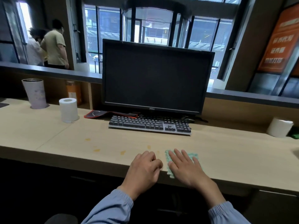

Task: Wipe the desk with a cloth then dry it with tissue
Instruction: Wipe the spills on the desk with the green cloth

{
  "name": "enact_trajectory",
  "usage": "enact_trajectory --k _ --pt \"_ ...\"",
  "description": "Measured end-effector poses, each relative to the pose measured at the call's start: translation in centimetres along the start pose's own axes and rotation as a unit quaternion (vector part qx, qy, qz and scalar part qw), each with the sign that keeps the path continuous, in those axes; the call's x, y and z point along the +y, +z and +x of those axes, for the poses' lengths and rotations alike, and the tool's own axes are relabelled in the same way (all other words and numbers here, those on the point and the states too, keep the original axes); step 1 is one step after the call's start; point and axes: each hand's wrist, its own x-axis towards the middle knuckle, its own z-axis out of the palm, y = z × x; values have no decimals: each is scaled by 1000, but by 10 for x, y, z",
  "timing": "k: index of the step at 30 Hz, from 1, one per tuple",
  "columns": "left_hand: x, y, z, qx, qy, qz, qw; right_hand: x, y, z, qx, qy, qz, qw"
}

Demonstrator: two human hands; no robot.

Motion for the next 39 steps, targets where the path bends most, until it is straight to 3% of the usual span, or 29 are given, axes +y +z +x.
enact_trajectory --k 10,21,39 --pt "-5 -12 7 -63 -2 -22 998 -3 3 2 5 17 3 1000" --pt "-8 -14 -8 7 6 1 1000 -8 7 -3 30 14 -6 999" --pt "-17 -8 -23 8 -37 -14 999 -17 8 -11 60 20 13 998"
